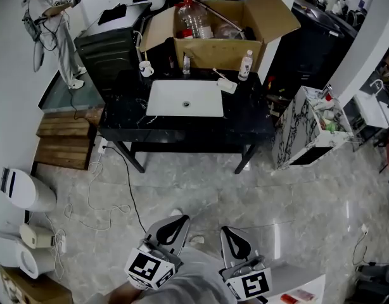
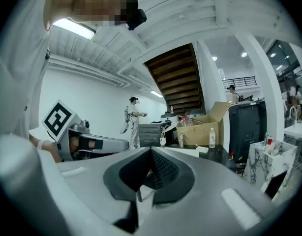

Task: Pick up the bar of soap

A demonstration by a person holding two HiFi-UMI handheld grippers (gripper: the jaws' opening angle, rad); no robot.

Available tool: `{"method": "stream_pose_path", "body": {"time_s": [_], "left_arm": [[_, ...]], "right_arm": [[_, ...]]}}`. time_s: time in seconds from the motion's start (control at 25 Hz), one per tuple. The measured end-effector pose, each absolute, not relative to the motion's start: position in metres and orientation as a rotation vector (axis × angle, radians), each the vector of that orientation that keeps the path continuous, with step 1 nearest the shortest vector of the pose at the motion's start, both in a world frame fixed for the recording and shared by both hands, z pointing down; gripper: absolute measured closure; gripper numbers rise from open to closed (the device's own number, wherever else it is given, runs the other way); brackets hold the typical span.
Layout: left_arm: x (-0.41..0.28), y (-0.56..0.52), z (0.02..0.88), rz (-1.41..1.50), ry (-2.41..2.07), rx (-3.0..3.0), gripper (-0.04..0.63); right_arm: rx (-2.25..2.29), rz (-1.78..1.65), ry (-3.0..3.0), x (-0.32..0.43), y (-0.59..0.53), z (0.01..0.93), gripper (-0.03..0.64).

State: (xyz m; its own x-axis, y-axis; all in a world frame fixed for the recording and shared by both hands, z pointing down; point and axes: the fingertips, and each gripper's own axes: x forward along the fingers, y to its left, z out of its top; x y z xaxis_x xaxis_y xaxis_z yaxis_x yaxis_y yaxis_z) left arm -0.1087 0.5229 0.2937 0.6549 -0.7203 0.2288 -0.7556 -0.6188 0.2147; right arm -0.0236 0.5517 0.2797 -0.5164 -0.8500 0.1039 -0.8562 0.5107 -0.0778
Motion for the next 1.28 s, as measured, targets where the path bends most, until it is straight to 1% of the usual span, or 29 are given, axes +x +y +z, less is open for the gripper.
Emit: {"method": "stream_pose_path", "body": {"time_s": [0.2,0.72,1.28], "left_arm": [[-0.104,0.52,0.295,0.156,-1.198,2.567,0.595],[-0.094,0.478,0.305,0.189,-1.211,2.529,0.595],[-0.076,0.349,0.306,0.189,-1.142,2.55,0.595]], "right_arm": [[1.604,0.047,-2.671,-0.013,0.543,0.266,0.606],[1.631,0.088,-2.645,0.007,0.496,0.279,0.606],[1.683,0.126,-2.55,0.023,0.377,0.288,0.604]]}}
